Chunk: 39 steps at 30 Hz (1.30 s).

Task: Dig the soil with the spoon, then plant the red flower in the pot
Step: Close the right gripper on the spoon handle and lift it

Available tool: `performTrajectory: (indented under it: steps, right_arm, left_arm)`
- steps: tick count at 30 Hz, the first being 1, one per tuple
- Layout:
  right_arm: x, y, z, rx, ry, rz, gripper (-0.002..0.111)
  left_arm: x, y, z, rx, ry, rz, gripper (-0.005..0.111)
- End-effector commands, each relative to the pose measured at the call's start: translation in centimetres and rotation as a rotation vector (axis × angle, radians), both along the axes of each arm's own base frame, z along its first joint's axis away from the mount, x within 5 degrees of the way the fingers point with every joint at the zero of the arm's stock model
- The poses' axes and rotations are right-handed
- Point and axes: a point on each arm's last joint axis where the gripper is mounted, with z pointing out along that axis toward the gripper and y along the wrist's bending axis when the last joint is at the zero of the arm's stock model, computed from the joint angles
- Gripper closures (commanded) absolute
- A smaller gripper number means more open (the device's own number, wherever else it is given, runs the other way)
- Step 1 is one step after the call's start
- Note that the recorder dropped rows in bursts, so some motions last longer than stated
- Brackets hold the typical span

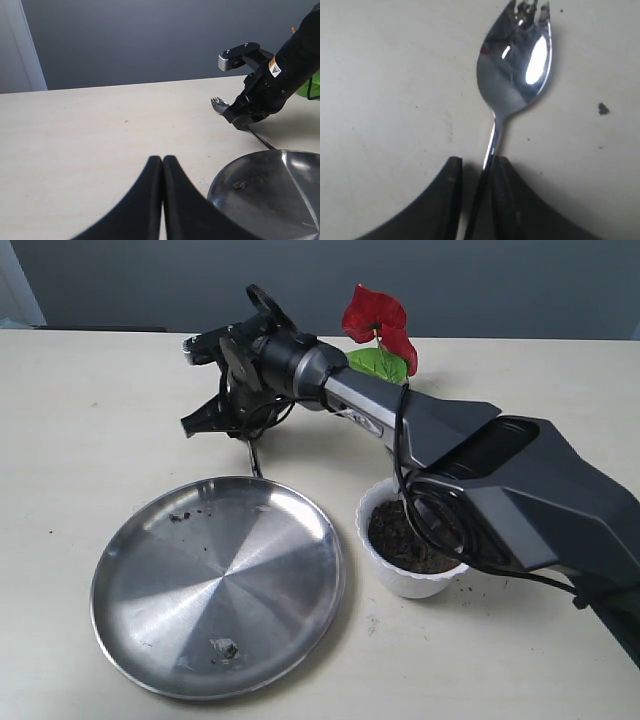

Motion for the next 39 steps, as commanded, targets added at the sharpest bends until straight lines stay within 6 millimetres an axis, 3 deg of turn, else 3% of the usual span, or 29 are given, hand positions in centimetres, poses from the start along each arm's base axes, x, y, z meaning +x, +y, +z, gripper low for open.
performTrajectory:
  steps: [1,2,10,19,39]
  right_arm:
    - [-0.5,-1.5,-2.1,-0.17,0.086,0.006,0.104]
    - [-0.5,-1.5,-2.1,-0.173,0.081,0.009,0.109]
    - [-0.4,-1.7,-2.0,-0.201,0.065,0.039,0.109]
    - [0.0,-1.4,0.5,-0.166,0.011,0.044,0.109]
    - [0.6,-0.6,3.8,-0.079,-0.064,0.052,0.109]
  left_arm:
    - [0.0,0.0,0.2,-0.005,-0.009,-0.004,0.106]
    - [0.0,0.0,0.2,-0.005,-0.009,-0.004,0.106]
    - [0.0,0.0,0.2,-0.005,-0.009,-0.004,0.106]
    - [0.0,0.0,0.2,-0.005,-0.009,-0.004,0.106]
    - [0.0,0.0,0.2,-0.005,-0.009,-0.004,0.106]
